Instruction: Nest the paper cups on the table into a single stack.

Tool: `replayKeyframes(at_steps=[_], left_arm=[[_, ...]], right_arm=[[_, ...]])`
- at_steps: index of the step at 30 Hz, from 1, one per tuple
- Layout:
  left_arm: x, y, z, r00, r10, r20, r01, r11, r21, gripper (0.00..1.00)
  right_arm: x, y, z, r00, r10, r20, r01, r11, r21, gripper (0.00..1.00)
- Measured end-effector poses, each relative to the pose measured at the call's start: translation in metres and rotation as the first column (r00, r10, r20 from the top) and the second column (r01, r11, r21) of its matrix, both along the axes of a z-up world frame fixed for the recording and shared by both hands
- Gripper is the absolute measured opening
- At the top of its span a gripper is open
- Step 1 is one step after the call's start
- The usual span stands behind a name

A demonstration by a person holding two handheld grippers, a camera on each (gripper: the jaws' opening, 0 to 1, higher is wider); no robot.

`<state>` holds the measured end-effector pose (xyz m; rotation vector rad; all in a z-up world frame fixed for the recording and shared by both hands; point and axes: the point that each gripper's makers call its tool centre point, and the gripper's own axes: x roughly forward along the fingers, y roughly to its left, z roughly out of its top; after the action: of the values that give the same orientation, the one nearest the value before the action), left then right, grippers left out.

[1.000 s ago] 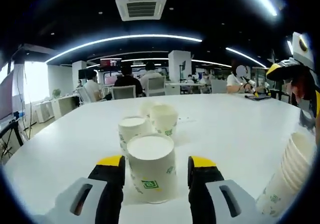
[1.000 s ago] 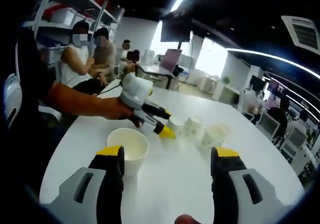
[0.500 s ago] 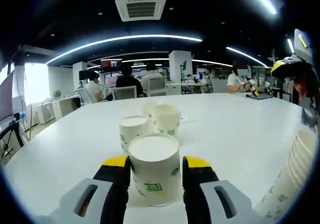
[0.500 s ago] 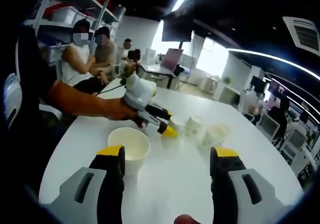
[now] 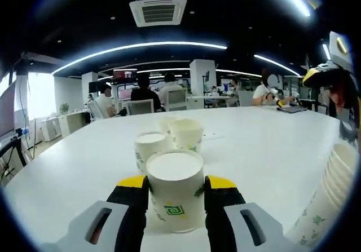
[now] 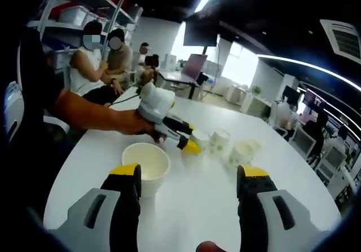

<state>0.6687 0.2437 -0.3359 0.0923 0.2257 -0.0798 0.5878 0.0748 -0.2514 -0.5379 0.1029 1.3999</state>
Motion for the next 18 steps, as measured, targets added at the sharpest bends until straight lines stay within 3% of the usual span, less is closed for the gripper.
replayKeyframes(at_steps=[10,13,18], left_arm=[[-0.004,0.001,0.006,1.000,-0.006,0.012,0.006,1.000,-0.002,0.42],[-0.016,-0.013,0.009,1.000,-0.012,0.019,0.012,1.000,-0.001,0.42],[-0.017,-0.011,0.018,0.999,-0.017,0.029,0.017,1.000,-0.001,0.42]], right_arm=[[-0.001,0.000,0.002,1.000,0.004,0.005,-0.004,1.000,0.001,0.72],[-0.001,0.000,0.002,1.000,0.004,0.005,-0.004,1.000,0.003,0.72],[-0.002,0.001,0.004,1.000,0.008,0.008,-0.008,1.000,0.005,0.72]])
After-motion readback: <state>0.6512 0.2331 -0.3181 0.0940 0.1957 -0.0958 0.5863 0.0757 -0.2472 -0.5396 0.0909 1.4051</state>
